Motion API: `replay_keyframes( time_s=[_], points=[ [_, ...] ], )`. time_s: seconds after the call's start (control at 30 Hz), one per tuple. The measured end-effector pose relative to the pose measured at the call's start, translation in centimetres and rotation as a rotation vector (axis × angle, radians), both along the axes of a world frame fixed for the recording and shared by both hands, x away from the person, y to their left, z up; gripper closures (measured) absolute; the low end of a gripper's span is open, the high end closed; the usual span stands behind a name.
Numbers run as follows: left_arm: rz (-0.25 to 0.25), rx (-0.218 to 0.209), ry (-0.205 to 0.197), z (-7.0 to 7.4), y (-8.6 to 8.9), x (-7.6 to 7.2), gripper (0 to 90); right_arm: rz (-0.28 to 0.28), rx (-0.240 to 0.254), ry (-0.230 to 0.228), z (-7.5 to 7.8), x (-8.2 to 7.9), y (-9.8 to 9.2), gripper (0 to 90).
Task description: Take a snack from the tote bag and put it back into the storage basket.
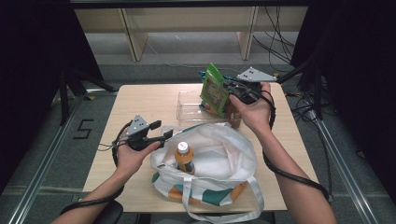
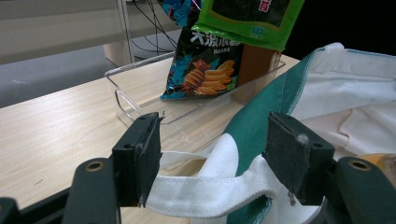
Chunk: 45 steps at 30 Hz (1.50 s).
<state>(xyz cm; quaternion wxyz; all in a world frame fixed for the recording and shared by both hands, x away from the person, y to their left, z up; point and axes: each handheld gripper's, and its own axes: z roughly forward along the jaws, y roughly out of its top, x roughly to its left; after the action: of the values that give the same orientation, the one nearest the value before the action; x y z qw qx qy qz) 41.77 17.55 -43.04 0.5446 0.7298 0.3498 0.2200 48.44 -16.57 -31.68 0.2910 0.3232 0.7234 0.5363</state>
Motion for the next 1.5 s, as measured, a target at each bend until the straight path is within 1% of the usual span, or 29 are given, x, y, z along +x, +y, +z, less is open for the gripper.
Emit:
replay_keyframes(
  time_s=[0.07, 0.1, 0.13, 0.17, 0.23, 0.33, 0.4, 0.43, 0.47, 0.5, 0.57, 0.6, 0.63, 0.67, 0.77, 0.8, 0.87, 0.93, 0.97, 1.13, 1.17, 1.2, 1.23, 1.27, 1.3, 1.4, 1.43, 1.47, 1.5],
  points=[
    [0.0, 0.0, 0.001, 0.0, 0.0, 0.0, 35.6, -0.003, -0.013, -0.015, -0.2, 0.3, 0.0, 90.0],
    [0.0, 0.0, 0.001, 0.0, 0.0, 0.0, 35.6, -0.019, 0.0, 0.0, -0.3, 0.2, 0.2, 90.0],
    [0.0, 0.0, 0.001, 0.0, 0.0, 0.0, 35.6, -0.014, 0.001, 0.01, -0.4, 0.2, 0.2, 90.0],
    [0.0, 0.0, 0.0, 0.0, 0.0, 0.0, 35.6, -0.014, -0.008, -0.004, -0.4, 0.4, 0.2, 90.0],
    [0.0, -0.001, -0.001, 0.0, 0.0, 0.0, 35.6, -0.022, -0.01, 0.007, -0.6, 0.5, 0.3, 90.0],
    [0.001, -0.003, 0.001, 0.0, 0.0, 0.0, 35.6, -0.018, -0.024, -0.017, -0.9, 0.9, 0.2, 90.0],
    [0.0, -0.002, 0.001, 0.0, 0.0, 0.0, 35.6, -0.022, -0.027, 0.005, -1.1, 0.9, 0.3, 90.0],
    [0.0, -0.002, 0.001, 0.0, 0.0, 0.0, 35.6, -0.024, -0.038, -0.011, -1.1, 1.0, 0.3, 90.0],
    [0.0, -0.002, 0.001, 0.0, 0.0, 0.0, 35.6, -0.025, -0.028, 0.001, -1.2, 1.0, 0.4, 90.0],
    [0.0, -0.001, 0.001, 0.0, 0.0, 0.0, 35.6, -0.031, -0.034, -0.013, -1.3, 1.1, 0.4, 90.0],
    [0.0, -0.002, 0.001, 0.0, 0.0, 0.0, 35.6, -0.027, -0.033, 0.007, -1.4, 1.0, 0.5, 90.0],
    [0.0, -0.001, 0.002, 0.0, 0.0, 0.0, 35.6, -0.019, -0.046, -0.007, -1.4, 1.2, 0.5, 90.0],
    [0.0, -0.002, 0.002, 0.0, 0.0, 0.0, 35.6, -0.032, -0.032, 0.012, -1.5, 1.1, 0.7, 90.0],
    [-0.005, -0.006, -0.001, -0.1, 0.0, 0.1, 35.6, -0.022, -0.048, -0.001, -1.5, 1.3, 0.7, 90.0],
    [-0.005, -0.008, -0.001, -0.1, 0.0, 0.1, 35.6, -0.041, -0.038, 0.016, -1.7, 1.3, 0.8, 90.0],
    [-0.002, -0.005, 0.001, 0.0, 0.0, 0.0, 35.6, -0.04, -0.047, 0.006, -1.7, 1.4, 0.8, 90.0],
    [-0.007, -0.008, -0.001, -0.1, 0.0, 0.1, 35.6, -0.038, -0.042, 0.021, -1.9, 1.5, 0.9, 90.0],
    [-0.003, -0.001, 0.002, -0.1, 0.0, 0.1, 35.6, -0.032, -0.056, 0.003, -2.1, 1.8, 0.9, 90.0],
    [-0.003, -0.002, 0.002, -0.1, 0.0, 0.1, 35.6, -0.046, -0.051, 0.016, -2.1, 1.6, 1.0, 90.0],
    [-0.003, -0.002, 0.003, 0.0, 0.0, 0.0, 35.6, -0.049, -0.056, 0.028, -2.6, 2.0, 1.2, 90.0],
    [-0.003, -0.003, 0.004, -0.1, 0.0, 0.0, 35.6, -0.047, -0.067, 0.028, -2.6, 2.0, 1.1, 90.0],
    [-0.003, -0.003, 0.004, 0.0, 0.0, 0.0, 35.6, -0.034, -0.071, 0.004, -2.7, 2.2, 1.1, 90.0],
    [-0.004, -0.003, 0.003, 0.0, 0.0, 0.0, 35.6, -0.043, -0.075, 0.003, -2.7, 2.2, 1.1, 90.0],
    [-0.004, -0.003, 0.003, 0.0, 0.0, 0.1, 35.6, -0.045, -0.069, 0.02, -2.7, 2.1, 1.2, 90.0],
    [-0.004, -0.002, 0.003, 0.0, 0.0, 0.1, 35.6, -0.056, -0.072, 0.013, -2.8, 2.1, 1.2, 90.0],
    [-0.004, -0.002, 0.003, -0.1, 0.0, 0.1, 35.6, -0.055, -0.068, 0.031, -2.9, 2.2, 1.3, 90.0],
    [-0.003, -0.002, 0.003, -0.1, 0.0, 0.1, 35.6, -0.059, -0.08, 0.009, -3.0, 2.3, 1.3, 90.0],
    [-0.003, -0.003, 0.003, 0.0, 0.0, 0.1, 35.6, -0.052, -0.069, 0.033, -3.0, 2.2, 1.4, 90.0],
    [-0.002, -0.005, 0.004, -0.1, 0.0, 0.1, 35.6, -0.055, -0.076, 0.025, -3.1, 2.3, 1.4, 90.0]
  ],
)
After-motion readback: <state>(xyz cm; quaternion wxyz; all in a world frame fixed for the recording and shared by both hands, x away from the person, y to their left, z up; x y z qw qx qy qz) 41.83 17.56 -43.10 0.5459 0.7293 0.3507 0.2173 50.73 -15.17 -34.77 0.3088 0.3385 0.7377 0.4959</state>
